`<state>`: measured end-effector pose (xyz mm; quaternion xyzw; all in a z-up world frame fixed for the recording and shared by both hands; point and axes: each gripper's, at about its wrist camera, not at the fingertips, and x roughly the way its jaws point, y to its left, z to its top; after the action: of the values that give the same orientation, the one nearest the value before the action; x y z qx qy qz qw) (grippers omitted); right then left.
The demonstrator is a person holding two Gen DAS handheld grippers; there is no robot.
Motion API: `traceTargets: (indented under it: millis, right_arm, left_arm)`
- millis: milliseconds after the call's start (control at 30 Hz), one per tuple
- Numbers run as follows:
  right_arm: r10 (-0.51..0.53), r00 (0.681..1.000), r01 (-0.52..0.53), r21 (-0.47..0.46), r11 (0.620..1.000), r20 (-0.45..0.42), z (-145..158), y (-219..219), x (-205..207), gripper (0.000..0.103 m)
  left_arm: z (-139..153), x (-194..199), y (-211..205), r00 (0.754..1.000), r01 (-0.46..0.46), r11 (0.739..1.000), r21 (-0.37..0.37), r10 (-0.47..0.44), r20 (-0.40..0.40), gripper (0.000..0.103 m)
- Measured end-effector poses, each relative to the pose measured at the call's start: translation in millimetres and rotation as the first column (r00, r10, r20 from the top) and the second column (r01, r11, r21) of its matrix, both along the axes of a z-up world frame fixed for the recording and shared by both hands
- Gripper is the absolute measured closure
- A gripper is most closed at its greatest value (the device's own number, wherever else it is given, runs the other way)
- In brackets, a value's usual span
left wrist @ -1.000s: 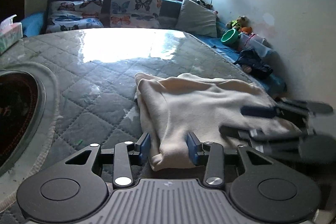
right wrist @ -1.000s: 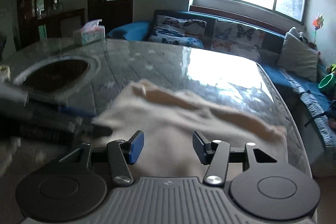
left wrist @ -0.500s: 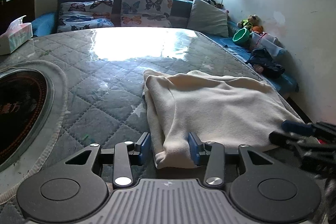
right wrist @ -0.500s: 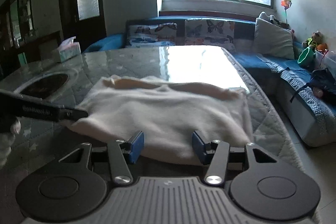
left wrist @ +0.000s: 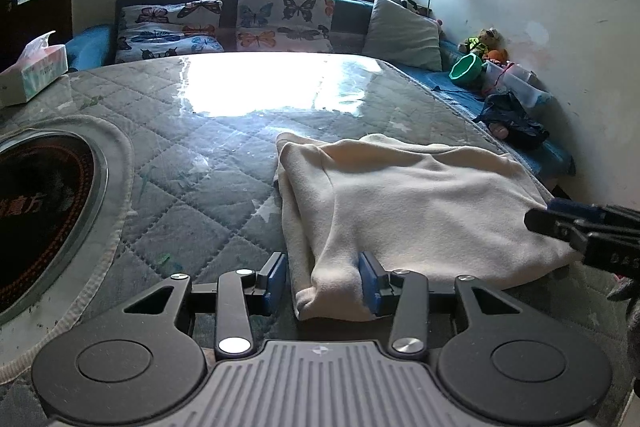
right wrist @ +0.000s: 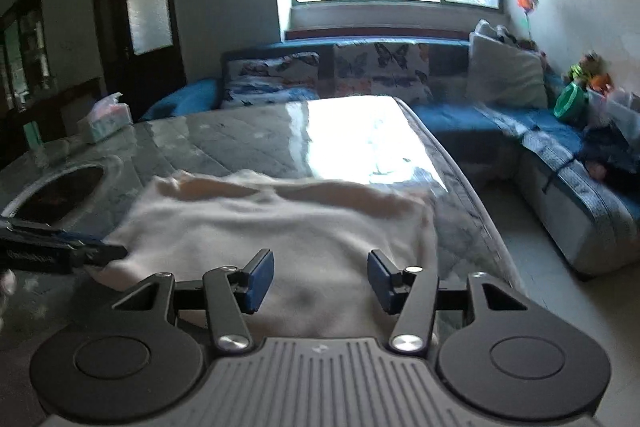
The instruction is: Fold clothes
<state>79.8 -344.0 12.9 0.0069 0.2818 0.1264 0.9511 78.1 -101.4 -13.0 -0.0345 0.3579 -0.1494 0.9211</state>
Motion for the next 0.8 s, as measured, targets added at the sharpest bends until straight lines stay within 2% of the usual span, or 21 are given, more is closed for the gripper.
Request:
traceTargets:
  millis: [67, 267, 333, 400, 467, 567, 633, 700, 800]
  right_arm:
    - [0.033, 0.999, -0.033, 0.004, 0.999, 0.010, 3.9, 7.4, 0.2, 0.043]
    - [0.089, 0.996, -0.090, -0.073, 0.993, -0.018, -13.1, 33.8, 1.0, 0.039]
    - [0.091, 0.996, -0.091, -0.099, 0.991, -0.005, -15.2, 38.6, -1.2, 0.030]
    - [0.090, 0.996, -0.089, -0.114, 0.989, 0.000, -16.4, 42.2, -2.5, 0.025]
    - [0.093, 0.996, -0.093, -0.123, 0.988, -0.002, -17.3, 44.4, -3.1, 0.022]
    - [0.087, 0.996, -0.088, -0.139, 0.986, -0.008, -18.2, 46.2, -2.5, 0.014]
    - [0.074, 0.997, -0.075, -0.154, 0.985, -0.012, -19.2, 47.3, -1.9, 0.005]
    - [0.060, 0.998, -0.063, -0.149, 0.987, -0.024, -20.6, 45.1, 0.3, 0.000]
    - [0.048, 0.998, -0.054, -0.119, 0.991, -0.046, -21.5, 38.5, 3.6, 0.000]
  left_arm:
    - [0.2, -0.1, 0.4, 1.000, -0.003, 1.000, -0.005, 0.003, -0.001, 0.057]
    - [-0.9, -2.7, 1.0, 1.000, -0.014, 1.000, -0.011, 0.014, 0.010, 0.053]
    - [-1.6, -4.5, 0.1, 1.000, -0.013, 1.000, -0.002, 0.013, 0.021, 0.050]
    - [-2.0, -5.7, -0.8, 0.999, -0.018, 1.000, 0.017, 0.018, 0.035, 0.043]
    - [-2.5, -6.1, -0.6, 0.999, -0.016, 1.000, 0.023, 0.015, 0.044, 0.042]
    - [-4.0, -6.5, 0.0, 0.998, -0.019, 0.999, 0.034, 0.017, 0.059, 0.035]
    - [-5.3, -7.0, -0.3, 0.997, -0.023, 0.999, 0.044, 0.020, 0.071, 0.029]
    - [-7.2, -5.9, -0.1, 0.997, -0.031, 0.998, 0.052, 0.027, 0.078, 0.019]
    - [-9.5, -4.3, 0.9, 0.996, -0.040, 0.997, 0.062, 0.035, 0.086, 0.013]
